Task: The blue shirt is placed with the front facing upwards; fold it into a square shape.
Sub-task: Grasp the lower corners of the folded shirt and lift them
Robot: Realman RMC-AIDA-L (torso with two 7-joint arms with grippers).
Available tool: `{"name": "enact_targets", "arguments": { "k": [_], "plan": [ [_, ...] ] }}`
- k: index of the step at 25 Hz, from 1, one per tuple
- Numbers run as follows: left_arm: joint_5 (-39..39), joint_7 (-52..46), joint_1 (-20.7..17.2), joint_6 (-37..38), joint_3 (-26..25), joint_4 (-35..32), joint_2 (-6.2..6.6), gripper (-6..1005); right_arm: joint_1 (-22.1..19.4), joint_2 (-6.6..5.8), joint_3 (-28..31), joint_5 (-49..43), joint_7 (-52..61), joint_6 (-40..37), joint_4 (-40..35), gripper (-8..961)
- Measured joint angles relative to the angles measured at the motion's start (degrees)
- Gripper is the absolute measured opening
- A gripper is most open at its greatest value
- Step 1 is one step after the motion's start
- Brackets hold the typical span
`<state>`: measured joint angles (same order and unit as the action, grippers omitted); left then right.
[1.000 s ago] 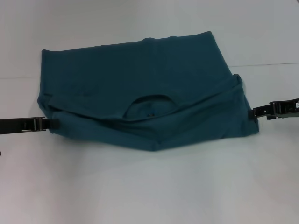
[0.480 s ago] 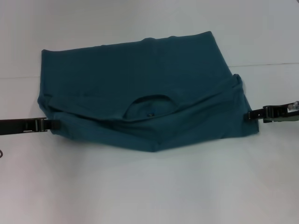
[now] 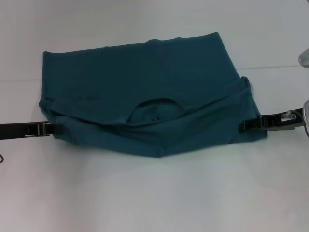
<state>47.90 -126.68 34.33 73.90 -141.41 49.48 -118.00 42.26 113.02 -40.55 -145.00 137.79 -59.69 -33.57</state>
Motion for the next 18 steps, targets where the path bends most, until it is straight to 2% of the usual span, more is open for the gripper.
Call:
{"name": "enact_targets", "arguments": {
  "k": [1, 8, 17, 18],
  "plan": [
    [0.0, 0.01, 0.06, 0.0, 0.0, 0.0, -0.01, 14, 0.06, 0.07, -0.51, -0.01, 0.13, 0.13, 0.05, 750],
    [0.0, 0.12, 0.22, 0.13, 0.0, 0.0, -0.04, 14, -0.14, 0.01, -3.7, -0.09, -0.07, -0.23, -0.27, 588],
    [0.0, 0.12, 0.24, 0.09, 0.0, 0.0, -0.04, 13, -0.62, -0.43, -3.48, 0.18, -0.23, -1.88, -0.99, 382],
    [0.0, 0.12, 0.23, 0.15, 0.0, 0.0, -0.03, 13, -0.79, -0.45, -3.27, 0.2, -0.23, -2.32, -1.34, 335]
  ]
}}
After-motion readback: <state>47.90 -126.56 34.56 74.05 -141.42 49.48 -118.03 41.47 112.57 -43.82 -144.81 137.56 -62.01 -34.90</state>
